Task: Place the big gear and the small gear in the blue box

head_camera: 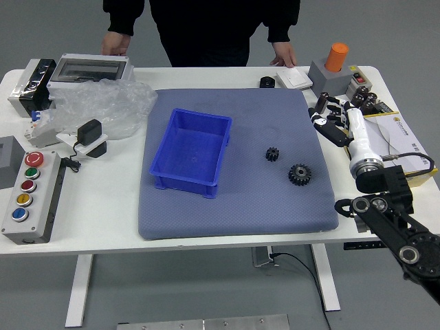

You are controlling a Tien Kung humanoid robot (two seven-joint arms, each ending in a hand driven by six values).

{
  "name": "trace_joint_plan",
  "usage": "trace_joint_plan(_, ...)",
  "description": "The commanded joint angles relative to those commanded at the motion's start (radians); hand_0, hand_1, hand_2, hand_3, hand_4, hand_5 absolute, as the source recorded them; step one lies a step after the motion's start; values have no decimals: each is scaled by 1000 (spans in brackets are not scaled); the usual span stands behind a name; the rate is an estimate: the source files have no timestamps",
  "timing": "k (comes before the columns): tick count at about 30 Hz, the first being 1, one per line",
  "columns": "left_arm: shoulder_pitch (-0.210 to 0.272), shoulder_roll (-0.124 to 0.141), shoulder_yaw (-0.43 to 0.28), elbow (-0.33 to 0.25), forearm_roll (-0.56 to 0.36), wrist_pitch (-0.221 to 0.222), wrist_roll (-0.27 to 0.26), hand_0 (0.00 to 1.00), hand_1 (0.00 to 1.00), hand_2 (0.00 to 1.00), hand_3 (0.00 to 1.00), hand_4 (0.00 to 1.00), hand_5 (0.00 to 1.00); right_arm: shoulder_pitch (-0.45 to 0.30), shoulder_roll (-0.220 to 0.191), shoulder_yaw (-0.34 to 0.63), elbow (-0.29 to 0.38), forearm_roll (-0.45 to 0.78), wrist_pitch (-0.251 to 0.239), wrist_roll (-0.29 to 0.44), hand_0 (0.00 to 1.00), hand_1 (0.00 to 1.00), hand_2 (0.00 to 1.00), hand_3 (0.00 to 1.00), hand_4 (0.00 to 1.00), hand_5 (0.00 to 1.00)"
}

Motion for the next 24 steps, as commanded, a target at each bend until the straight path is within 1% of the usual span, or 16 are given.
trace_joint_plan(1,0,0,0,0,0,0,0,810,785,802,761,597,250,1,-1,-2,0,-16,6,-15,807,730,827,853,744,354)
trace_joint_plan(2,0,0,0,0,-1,0,0,810,785,802,761,598,251,3,-6,-6,1,-37,22,-35,806,736,854,862,754,317)
trace_joint_plan(8,-2,1,0,0,-4,-1,1,810,785,802,761,598,251,17,-29,-43,13,-169,115,-163,806,736,854,862,754,317)
trace_joint_plan(9,-2,2,0,0,-4,-1,2,811,785,802,758,596,250,19,-32,-51,16,-188,130,-182,809,742,884,892,763,273)
trace_joint_plan(13,-2,2,0,0,-6,-2,2,811,785,802,758,596,250,24,-42,-89,27,-259,180,-251,809,742,884,892,763,273)
trace_joint_plan(18,-2,4,-1,0,-6,-3,2,810,785,801,756,595,249,31,-57,-140,35,-289,216,-292,811,747,888,895,761,271)
trace_joint_plan(24,-3,5,0,0,-7,-2,1,810,785,800,756,595,249,40,-63,-174,40,-313,238,-294,813,748,888,897,761,274)
